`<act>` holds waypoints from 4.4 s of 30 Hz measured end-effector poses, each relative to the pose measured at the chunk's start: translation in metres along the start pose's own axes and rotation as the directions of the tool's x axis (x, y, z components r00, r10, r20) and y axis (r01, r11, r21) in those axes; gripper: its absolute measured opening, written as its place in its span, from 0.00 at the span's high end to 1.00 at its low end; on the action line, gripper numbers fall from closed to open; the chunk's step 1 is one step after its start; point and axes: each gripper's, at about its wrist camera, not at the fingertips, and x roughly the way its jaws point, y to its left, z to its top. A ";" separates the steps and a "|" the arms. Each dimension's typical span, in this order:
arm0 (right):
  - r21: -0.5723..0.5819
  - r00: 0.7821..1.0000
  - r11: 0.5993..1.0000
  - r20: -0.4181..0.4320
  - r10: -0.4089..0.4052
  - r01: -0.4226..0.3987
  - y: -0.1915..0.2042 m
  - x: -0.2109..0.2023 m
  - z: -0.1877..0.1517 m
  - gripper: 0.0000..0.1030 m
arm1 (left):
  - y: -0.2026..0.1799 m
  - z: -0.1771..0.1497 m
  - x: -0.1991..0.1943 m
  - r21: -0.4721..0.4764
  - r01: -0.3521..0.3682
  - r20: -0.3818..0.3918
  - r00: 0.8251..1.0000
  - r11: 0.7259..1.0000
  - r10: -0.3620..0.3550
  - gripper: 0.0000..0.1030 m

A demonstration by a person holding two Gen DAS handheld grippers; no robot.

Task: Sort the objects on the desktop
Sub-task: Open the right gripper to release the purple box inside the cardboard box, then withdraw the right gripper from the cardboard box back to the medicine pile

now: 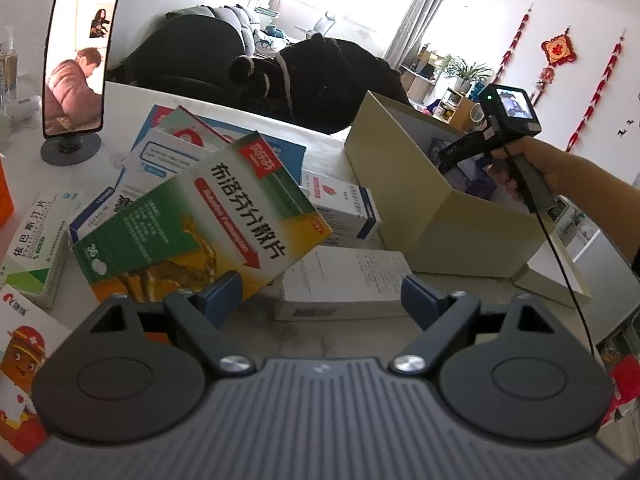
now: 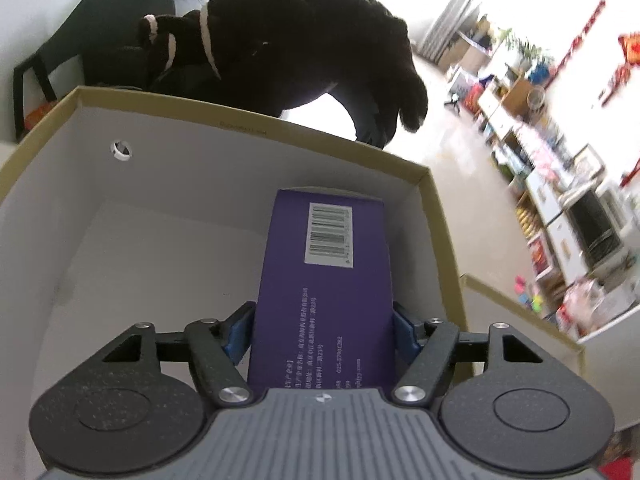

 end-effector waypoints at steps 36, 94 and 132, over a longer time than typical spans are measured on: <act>-0.615 0.994 0.785 0.021 0.105 -0.070 0.011 -0.053 -0.063 0.46 | 0.002 -0.008 -0.003 -0.026 0.019 0.012 1.000 0.999 -0.019 0.14; 0.064 0.812 0.920 0.496 0.306 -0.386 -0.011 -0.198 -0.186 0.01 | 0.054 0.009 -0.017 -0.073 -0.206 0.016 0.978 0.976 0.208 0.00; 0.008 0.599 0.653 0.407 0.690 -0.757 0.130 -0.229 -0.181 0.48 | 0.076 0.003 -0.015 -0.262 -0.070 0.031 0.996 0.962 0.081 0.00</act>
